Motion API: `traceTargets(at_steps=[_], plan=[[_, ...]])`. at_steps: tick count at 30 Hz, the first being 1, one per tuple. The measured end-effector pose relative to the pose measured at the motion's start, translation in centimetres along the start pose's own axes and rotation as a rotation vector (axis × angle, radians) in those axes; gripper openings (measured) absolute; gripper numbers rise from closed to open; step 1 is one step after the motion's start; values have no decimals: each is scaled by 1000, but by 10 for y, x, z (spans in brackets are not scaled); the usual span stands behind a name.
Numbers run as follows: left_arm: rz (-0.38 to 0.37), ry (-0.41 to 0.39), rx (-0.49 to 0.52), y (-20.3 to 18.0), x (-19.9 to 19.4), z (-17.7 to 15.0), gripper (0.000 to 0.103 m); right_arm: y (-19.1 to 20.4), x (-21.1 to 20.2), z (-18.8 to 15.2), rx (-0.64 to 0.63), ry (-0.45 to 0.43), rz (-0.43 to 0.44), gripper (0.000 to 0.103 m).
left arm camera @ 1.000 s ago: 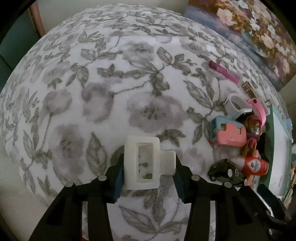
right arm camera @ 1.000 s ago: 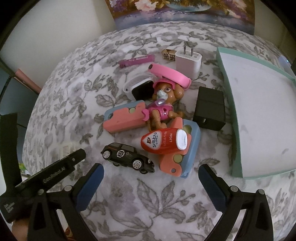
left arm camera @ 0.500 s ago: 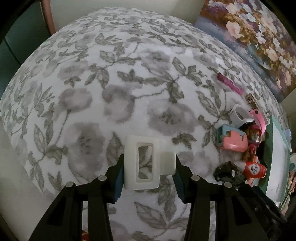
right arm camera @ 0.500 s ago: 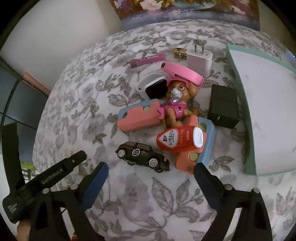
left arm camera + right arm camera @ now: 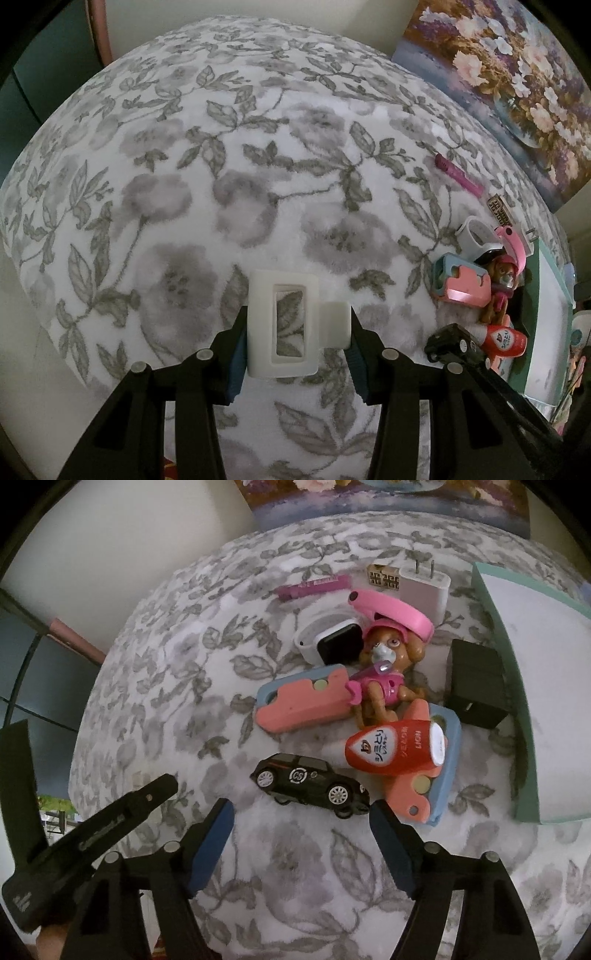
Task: Organize rigid objects
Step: 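Grasp the black toy car with the right gripper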
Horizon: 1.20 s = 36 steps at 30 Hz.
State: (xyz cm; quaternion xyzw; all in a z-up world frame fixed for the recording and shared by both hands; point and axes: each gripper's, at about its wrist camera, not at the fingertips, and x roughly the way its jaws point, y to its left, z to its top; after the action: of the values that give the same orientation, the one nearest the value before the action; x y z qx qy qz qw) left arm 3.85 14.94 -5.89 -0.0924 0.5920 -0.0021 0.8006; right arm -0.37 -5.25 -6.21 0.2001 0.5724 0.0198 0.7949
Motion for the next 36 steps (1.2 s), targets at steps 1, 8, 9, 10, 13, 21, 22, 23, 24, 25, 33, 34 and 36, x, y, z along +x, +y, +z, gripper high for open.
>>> traceTargets(at_steps=[1, 8, 9, 10, 13, 21, 22, 23, 24, 25, 33, 34, 36], plan=[[-1, 0, 0, 2, -1, -1, 48, 0, 1, 1, 3, 0, 0, 78], [8, 4, 3, -1, 1, -1, 48, 8, 14, 5, 14, 12, -11, 79], [9, 4, 2, 0, 1, -1, 48, 10, 16, 6, 8, 15, -15, 79], [10, 4, 0, 0, 1, -1, 48, 12, 18, 5, 3, 16, -20, 79], [17, 4, -10, 3, 2, -1, 48, 16, 22, 6, -11, 18, -33, 79], [21, -2, -19, 7, 2, -2, 48, 21, 27, 10, 12, 6, -49, 81], [22, -2, -19, 7, 2, -1, 48, 21, 28, 10, 16, 6, -49, 83], [27, -3, -20, 7, 2, -1, 48, 23, 30, 12, 19, 4, -52, 83], [30, -4, -22, 8, 2, -2, 48, 24, 31, 12, 20, 2, -58, 84], [32, -5, -26, 9, 2, -2, 48, 26, 33, 13, 21, 1, -62, 84], [36, -2, -36, 11, 3, -2, 48, 31, 36, 14, -2, -13, -104, 85], [37, -2, -37, 12, 3, -3, 48, 32, 37, 14, -6, -13, -108, 84], [41, 0, -37, 11, 3, -4, 48, 32, 37, 13, -12, -16, -116, 84]])
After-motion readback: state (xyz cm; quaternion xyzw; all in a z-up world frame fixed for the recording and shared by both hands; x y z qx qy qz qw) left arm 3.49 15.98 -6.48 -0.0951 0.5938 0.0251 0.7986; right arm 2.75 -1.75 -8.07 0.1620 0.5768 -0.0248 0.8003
